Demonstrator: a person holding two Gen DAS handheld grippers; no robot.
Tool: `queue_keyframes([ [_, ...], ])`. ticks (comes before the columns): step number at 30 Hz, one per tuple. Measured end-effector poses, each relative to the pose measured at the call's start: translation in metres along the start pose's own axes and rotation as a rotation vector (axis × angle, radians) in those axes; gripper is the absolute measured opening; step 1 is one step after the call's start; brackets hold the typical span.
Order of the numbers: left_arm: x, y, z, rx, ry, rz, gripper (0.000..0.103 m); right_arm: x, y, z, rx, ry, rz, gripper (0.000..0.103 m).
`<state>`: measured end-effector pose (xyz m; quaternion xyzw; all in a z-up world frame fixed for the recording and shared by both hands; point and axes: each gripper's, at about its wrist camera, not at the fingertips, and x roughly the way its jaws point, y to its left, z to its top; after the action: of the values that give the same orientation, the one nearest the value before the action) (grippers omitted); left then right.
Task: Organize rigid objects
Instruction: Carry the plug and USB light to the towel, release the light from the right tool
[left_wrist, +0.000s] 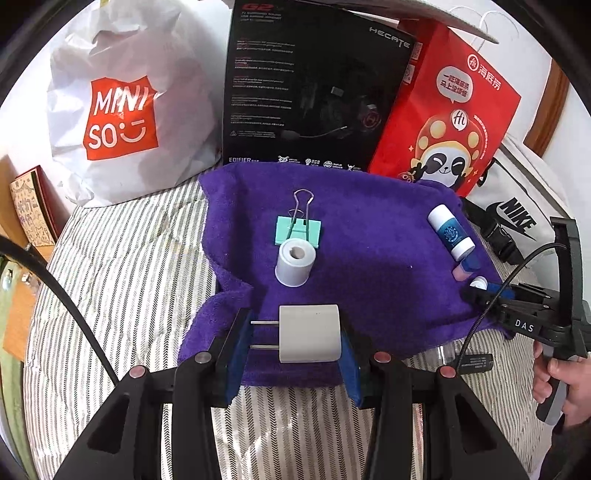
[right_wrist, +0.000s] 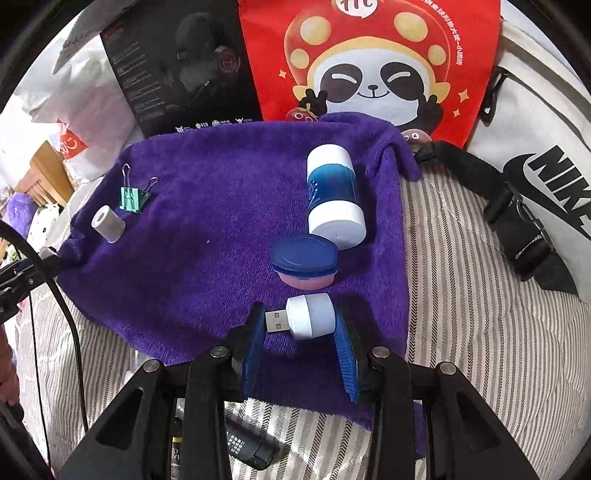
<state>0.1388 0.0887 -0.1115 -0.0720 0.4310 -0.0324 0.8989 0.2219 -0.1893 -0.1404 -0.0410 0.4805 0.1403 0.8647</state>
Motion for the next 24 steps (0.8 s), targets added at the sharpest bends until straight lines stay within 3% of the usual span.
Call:
queue_keyframes([
  [15,0.010,0.006,0.004,0.000,0.025,0.000,0.041,0.006,0.007,0.000,-0.050,0.020,-0.002,0.040],
  [20,0.016,0.006,0.008,0.008,0.039,0.008,0.041,-0.003,0.009,-0.003,-0.061,0.014,-0.008,0.056],
  [24,0.021,0.006,0.010,-0.001,0.043,-0.001,0.041,-0.017,0.008,-0.008,-0.049,0.003,-0.001,0.059],
])
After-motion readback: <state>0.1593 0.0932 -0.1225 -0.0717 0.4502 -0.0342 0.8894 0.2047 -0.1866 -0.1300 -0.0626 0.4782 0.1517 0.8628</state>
